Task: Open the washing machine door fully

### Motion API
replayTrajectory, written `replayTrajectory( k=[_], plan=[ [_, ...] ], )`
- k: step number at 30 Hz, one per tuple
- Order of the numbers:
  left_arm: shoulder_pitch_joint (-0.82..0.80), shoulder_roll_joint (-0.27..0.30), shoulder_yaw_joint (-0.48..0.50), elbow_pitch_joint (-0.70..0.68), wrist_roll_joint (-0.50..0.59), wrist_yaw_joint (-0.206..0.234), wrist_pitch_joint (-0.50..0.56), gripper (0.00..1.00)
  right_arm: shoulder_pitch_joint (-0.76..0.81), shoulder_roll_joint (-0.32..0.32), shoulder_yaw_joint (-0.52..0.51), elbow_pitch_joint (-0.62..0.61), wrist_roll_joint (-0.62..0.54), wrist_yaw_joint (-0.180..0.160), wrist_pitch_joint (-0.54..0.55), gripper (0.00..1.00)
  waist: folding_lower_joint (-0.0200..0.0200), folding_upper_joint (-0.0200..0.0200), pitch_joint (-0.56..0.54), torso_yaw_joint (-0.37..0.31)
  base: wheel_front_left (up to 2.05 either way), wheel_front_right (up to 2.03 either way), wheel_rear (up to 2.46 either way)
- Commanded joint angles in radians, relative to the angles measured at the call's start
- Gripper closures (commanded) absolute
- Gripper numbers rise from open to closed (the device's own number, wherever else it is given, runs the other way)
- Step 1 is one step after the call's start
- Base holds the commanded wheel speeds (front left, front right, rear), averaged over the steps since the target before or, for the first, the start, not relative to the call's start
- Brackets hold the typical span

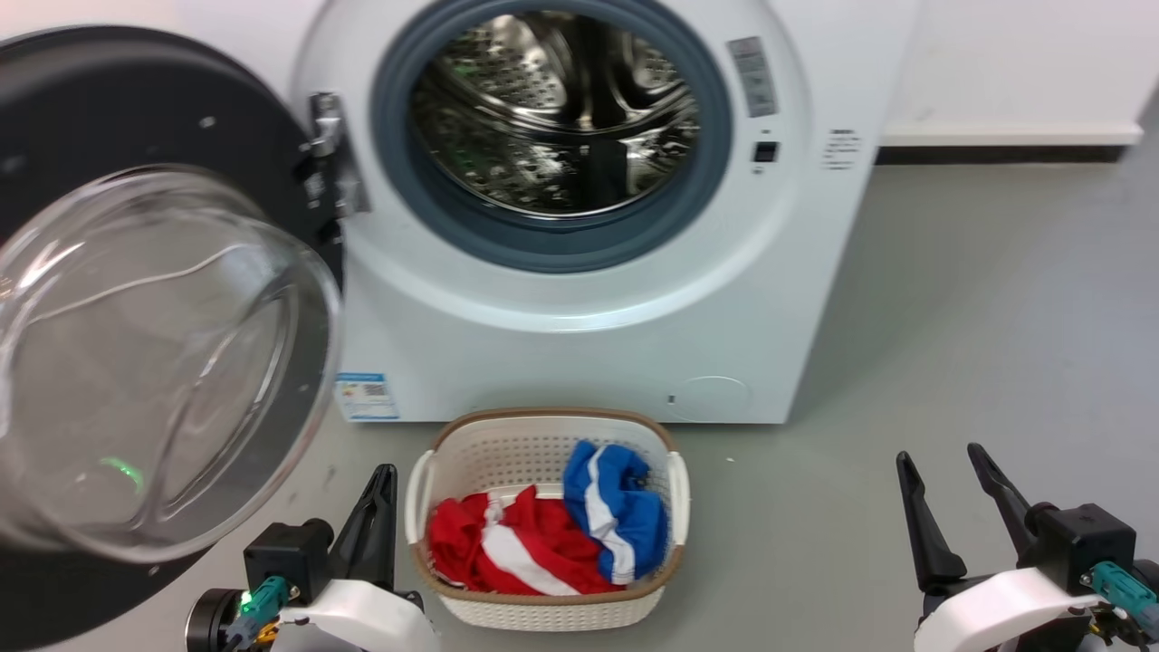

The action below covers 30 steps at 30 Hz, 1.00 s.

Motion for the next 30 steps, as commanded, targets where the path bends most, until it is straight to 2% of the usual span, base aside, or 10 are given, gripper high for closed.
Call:
replayTrajectory(
  k=[1, 2, 3, 4, 11, 30],
  plan=[
    [-0.017, 0.001, -0.004, 0.006, 0.009, -0.002, -0.004, 0.51, -0.008, -0.004, -0.001, 0.003, 0.007, 0.000, -0.004, 0.00, 0.0000, 0.0000, 0.001, -0.042, 0.00, 0.00, 0.00],
    [-0.018, 0.000, -0.008, 0.021, 0.011, 0.003, -0.004, 0.09, -0.004, -0.003, 0.001, 0.004, 0.010, 0.000, -0.006, 0.00, 0.0000, 0.0000, 0.000, -0.066, 0.00, 0.00, 0.00],
    [-0.018, 0.000, -0.008, 0.021, 0.011, 0.003, -0.004, 0.09, -0.004, -0.003, 0.001, 0.004, 0.010, 0.000, -0.006, 0.00, 0.0000, 0.0000, 0.000, -0.066, 0.00, 0.00, 0.00],
    [-0.020, -0.001, -0.007, 0.029, 0.011, 0.005, -0.005, 0.00, -0.002, -0.004, 0.005, 0.005, 0.011, 0.000, -0.007, 0.00, 0.0000, 0.0000, 0.000, -0.076, 0.00, 0.00, 0.00],
    [-0.044, 0.008, -0.004, 0.065, 0.017, 0.017, -0.010, 0.00, 0.004, -0.004, 0.009, 0.008, 0.019, 0.000, -0.009, 0.00, 0.0000, 0.0000, 0.000, -0.103, 0.00, 0.00, 0.00],
    [-0.068, 0.020, -0.001, 0.104, 0.009, 0.021, -0.030, 0.00, 0.000, 0.000, 0.003, 0.003, 0.023, 0.000, -0.011, 0.00, 0.0000, 0.0000, 0.007, -0.080, 0.00, 0.00, 0.00]
  ],
)
